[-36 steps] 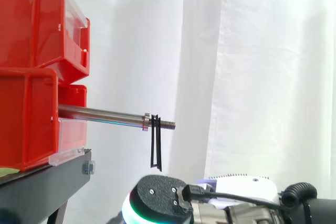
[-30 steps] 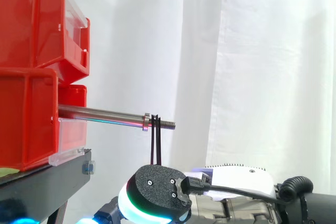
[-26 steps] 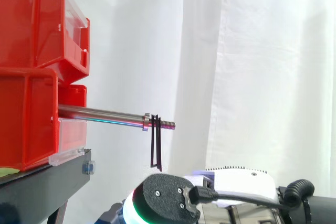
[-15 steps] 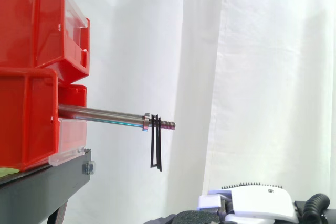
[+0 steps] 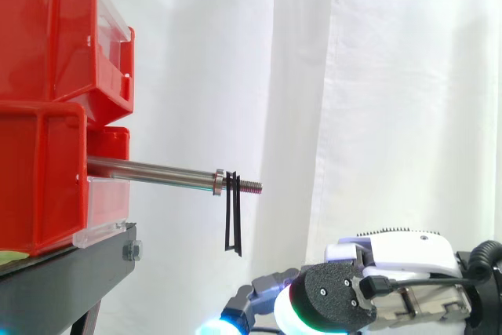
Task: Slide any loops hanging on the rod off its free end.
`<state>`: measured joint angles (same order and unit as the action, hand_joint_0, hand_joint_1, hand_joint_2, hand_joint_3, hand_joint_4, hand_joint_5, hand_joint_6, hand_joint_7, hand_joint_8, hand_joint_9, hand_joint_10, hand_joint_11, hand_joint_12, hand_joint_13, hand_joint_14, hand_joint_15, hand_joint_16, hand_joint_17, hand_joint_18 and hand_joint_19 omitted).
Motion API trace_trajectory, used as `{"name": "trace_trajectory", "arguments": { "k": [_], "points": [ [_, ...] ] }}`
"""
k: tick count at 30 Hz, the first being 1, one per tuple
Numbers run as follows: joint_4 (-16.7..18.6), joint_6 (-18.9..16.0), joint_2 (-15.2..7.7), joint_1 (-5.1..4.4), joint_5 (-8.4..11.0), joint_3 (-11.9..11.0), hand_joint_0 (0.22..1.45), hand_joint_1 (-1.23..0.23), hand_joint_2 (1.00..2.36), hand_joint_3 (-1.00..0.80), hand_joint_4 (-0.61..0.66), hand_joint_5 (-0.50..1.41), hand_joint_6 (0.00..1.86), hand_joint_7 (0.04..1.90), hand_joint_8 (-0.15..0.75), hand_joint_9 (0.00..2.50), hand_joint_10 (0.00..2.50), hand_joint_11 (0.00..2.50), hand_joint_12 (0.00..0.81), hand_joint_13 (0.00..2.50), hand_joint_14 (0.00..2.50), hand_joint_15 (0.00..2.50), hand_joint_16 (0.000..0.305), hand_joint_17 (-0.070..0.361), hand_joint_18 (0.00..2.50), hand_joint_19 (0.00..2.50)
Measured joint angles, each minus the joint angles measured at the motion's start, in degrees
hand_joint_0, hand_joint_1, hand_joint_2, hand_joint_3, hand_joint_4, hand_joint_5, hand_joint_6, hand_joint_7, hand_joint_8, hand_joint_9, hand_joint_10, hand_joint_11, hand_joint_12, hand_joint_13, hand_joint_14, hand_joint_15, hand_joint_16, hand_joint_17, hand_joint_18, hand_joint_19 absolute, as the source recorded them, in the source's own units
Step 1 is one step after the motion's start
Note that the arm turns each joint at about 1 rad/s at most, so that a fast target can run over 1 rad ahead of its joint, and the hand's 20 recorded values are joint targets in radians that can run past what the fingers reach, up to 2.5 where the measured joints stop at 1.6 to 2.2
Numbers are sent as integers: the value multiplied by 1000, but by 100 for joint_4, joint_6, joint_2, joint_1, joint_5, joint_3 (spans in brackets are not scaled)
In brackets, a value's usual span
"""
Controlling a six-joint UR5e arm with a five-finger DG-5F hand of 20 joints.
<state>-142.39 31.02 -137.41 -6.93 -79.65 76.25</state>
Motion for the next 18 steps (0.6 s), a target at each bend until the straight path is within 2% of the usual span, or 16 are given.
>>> {"name": "trace_trajectory", "arguments": {
  "k": [9,18],
  "points": [
    [121,80,123,77,-289,1,539,-674,1000,-500,234,-161,503,1069,225,643,0,0,222,518,0,0,34,76,356,0],
    [118,173,225,116,-373,-38,539,-670,1000,-500,224,-149,503,1120,224,651,0,0,220,528,0,0,34,76,369,9]
  ]
}}
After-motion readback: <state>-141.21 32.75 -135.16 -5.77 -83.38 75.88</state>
